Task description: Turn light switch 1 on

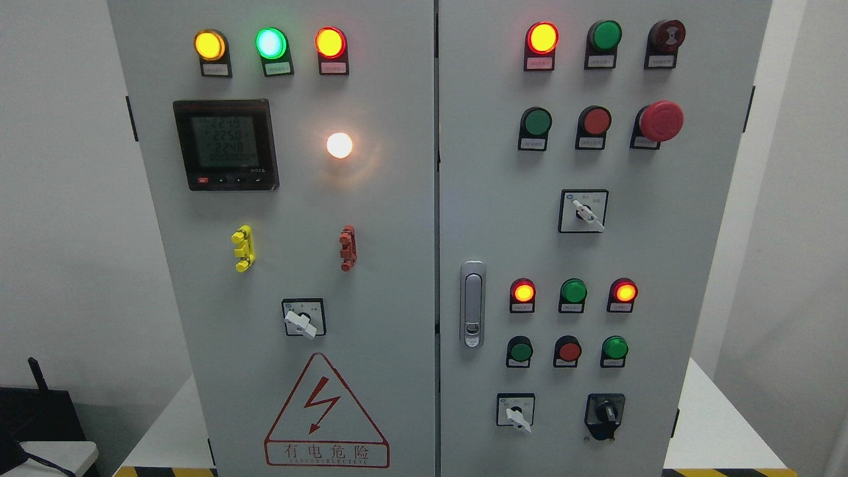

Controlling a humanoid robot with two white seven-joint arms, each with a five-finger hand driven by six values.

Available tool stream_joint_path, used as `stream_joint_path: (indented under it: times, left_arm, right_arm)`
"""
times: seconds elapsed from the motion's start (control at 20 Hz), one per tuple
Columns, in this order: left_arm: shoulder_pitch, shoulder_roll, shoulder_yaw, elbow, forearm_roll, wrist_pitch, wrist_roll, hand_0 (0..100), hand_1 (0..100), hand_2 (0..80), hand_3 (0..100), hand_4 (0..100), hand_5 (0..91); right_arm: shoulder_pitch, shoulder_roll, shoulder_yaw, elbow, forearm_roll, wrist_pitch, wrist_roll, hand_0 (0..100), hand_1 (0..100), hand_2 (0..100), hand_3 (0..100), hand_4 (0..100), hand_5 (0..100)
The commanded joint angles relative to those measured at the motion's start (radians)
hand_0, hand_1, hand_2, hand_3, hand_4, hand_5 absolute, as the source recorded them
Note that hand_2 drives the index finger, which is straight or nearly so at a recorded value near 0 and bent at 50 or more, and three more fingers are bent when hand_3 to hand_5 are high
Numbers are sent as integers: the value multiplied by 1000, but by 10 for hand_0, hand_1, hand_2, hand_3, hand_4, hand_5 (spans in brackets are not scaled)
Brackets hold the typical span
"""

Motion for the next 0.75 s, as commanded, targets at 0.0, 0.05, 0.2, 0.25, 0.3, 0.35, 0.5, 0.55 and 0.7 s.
stream_joint_path:
  times: [0.0, 0.05, 0.2, 0.25, 0.3, 0.35, 0.5, 0.55, 0.7]
  left_arm:
    - [1, 22, 2, -15, -26, 0, 0, 451, 0, 0, 0, 0, 17]
    - [0, 22, 2, -17, -26, 0, 0, 450, 0, 0, 0, 0, 17]
    - [0, 22, 2, -15, -26, 0, 2, 449, 0, 0, 0, 0, 19]
    - [0, 22, 2, -15, -26, 0, 0, 449, 0, 0, 0, 0, 19]
    - [1, 23, 2, -15, -26, 0, 0, 449, 0, 0, 0, 0, 19]
    - [1, 25, 2, -14, -26, 0, 2, 448, 0, 0, 0, 0, 19]
    - [3, 31, 3, -14, -26, 0, 0, 448, 0, 0, 0, 0, 20]
    - [3, 31, 3, -14, -26, 0, 0, 447, 0, 0, 0, 0, 21]
    - [3, 29, 5, -14, -25, 1, 0, 447, 0, 0, 0, 0, 24]
  right_arm:
    - [0, 0, 0, 0, -18, 1, -1, 120, 389, 0, 0, 0, 0]
    - [0, 0, 0, 0, -18, 1, -1, 120, 389, 0, 0, 0, 0]
    - [0, 0, 0, 0, -17, 1, -1, 120, 389, 0, 0, 0, 0]
    - [0, 0, 0, 0, -18, 1, -1, 120, 389, 0, 0, 0, 0]
    - [0, 0, 0, 0, -17, 1, -1, 120, 389, 0, 0, 0, 0]
    - [0, 0, 0, 0, -18, 1, -1, 120, 389, 0, 0, 0, 0]
    - [0, 0, 0, 0, -18, 1, -1, 120, 389, 0, 0, 0, 0]
    - [0, 0, 0, 0, -17, 1, -1, 120, 389, 0, 0, 0, 0]
    - [0, 0, 0, 0, -18, 1, -1, 120, 389, 0, 0, 0, 0]
